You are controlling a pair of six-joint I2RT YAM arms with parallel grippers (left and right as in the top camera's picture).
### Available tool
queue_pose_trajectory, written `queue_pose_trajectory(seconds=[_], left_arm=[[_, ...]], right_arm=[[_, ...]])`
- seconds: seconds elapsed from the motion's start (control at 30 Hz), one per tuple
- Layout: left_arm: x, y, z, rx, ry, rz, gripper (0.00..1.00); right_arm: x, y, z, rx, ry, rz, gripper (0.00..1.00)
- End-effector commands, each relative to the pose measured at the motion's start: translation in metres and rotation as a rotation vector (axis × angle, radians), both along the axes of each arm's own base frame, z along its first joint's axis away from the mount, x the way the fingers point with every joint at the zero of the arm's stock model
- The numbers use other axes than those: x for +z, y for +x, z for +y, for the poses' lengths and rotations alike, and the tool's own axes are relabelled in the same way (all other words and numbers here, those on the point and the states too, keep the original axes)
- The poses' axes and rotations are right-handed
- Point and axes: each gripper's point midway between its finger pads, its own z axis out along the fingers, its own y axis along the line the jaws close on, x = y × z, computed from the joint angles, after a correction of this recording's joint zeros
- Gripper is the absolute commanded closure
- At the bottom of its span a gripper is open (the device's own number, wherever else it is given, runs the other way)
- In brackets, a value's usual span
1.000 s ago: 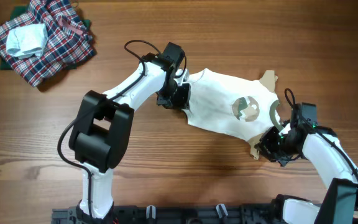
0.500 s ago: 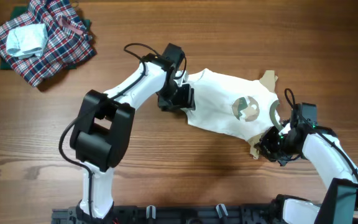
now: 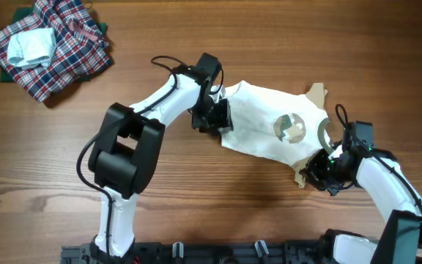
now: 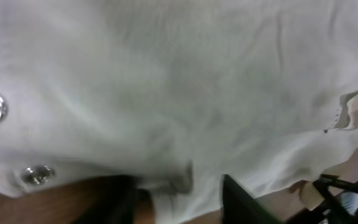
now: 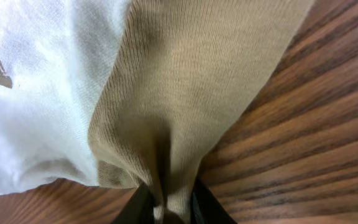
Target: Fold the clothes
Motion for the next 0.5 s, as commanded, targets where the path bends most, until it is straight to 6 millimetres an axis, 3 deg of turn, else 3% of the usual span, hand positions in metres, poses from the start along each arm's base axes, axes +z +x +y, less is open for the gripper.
queue_pose_trajectory(seconds=[0.0, 0.07, 0.2, 0.27, 0.33, 0.47], left_arm=[[-0.013, -0.003, -0.001, 0.006, 0.016, 0.026, 0.68], [-0.013, -0.003, -0.001, 0.006, 0.017, 0.026, 0.8], [-0.013, -0.004, -0.001, 0.006, 0.017, 0.027, 0.96], [-0.013, -0.005, 0.0, 0.006, 0.02, 0.033, 0.96], [-0.013, -0.008, 0.002, 0.007, 0.029, 0.049, 0.96], [-0.012, -0.017, 0.007, 0.0, 0.052, 0.081, 0.96]], right_arm=[[-0.01, -0.013, -0.001, 0.003, -0.009, 0.046, 0.81], [-0.01, -0.013, 0.0, 0.002, -0.009, 0.045, 0.81], [-0.009, -0.013, 0.001, 0.003, -0.002, 0.044, 0.81], [-0.008, -0.012, 0.003, 0.004, 0.015, 0.04, 0.85], [-0.007, -0.011, 0.006, 0.008, 0.031, 0.035, 0.96], [-0.002, -0.005, 0.012, 0.046, 0.065, 0.001, 0.96]])
